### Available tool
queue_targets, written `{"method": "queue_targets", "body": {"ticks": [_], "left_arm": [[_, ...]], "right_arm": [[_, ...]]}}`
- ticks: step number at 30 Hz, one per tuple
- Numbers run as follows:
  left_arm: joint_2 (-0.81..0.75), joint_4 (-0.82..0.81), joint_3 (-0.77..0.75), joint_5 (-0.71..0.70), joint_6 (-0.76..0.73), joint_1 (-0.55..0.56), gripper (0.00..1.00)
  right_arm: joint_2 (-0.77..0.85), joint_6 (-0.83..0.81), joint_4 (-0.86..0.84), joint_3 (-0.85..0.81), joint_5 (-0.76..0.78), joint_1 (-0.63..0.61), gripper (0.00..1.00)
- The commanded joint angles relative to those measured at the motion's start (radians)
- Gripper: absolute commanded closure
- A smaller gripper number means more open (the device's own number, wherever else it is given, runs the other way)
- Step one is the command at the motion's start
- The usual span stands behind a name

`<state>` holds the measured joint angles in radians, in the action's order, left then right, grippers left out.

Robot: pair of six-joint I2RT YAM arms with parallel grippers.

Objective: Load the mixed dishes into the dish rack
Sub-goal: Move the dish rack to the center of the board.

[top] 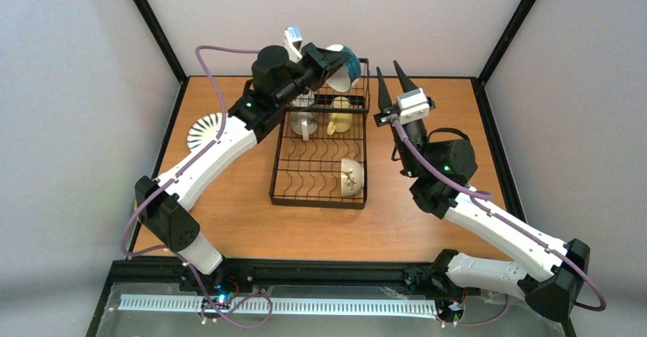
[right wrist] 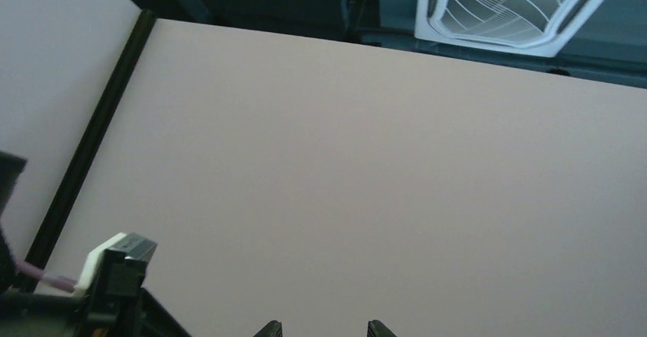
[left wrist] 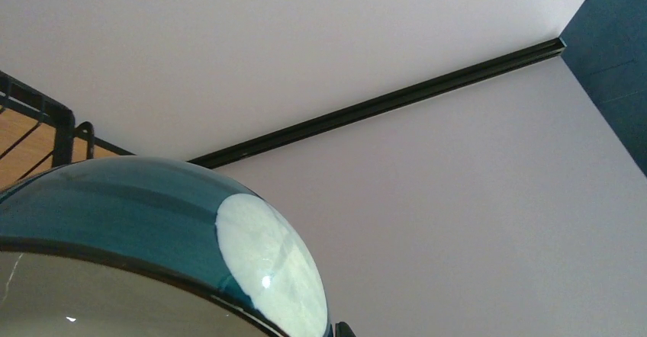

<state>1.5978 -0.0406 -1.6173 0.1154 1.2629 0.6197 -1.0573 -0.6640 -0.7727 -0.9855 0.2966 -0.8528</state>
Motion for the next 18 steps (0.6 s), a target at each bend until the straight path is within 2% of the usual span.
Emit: {"method": "queue_targets", "body": {"ticks": [1,4,8,12,15,18], "left_arm": [[-0.073,-0.009,-0.049,0.009,-0.066,-0.007,1.0],[-0.099,0.022,-0.037,0.032,-0.098,-0.006,1.0],[-0.15,0.094,-0.018,0.097,-0.152,-0.008,1.0],[-0.223,0.165,0.026,0.183,-0.2,-0.006,1.0],[-0.291,0.213,0.082,0.245,-0.22,-0.007,1.0],[-0.372,0.247,0.178,0.287,-0.226,-0.007,1.0]], "right_arm": [[0.029,0.066,-0.004,-0.01,0.119,-0.005,0.36],[0.013,0.101,0.018,-0.026,0.227,0.003,0.34],[-0.018,0.261,0.18,-0.062,0.304,0.077,0.33],[-0.053,0.532,0.447,-0.112,0.283,0.164,0.32],[-0.109,0.636,0.597,-0.151,0.268,0.182,0.32],[-0.166,0.717,0.678,-0.164,0.277,0.186,0.32]]}}
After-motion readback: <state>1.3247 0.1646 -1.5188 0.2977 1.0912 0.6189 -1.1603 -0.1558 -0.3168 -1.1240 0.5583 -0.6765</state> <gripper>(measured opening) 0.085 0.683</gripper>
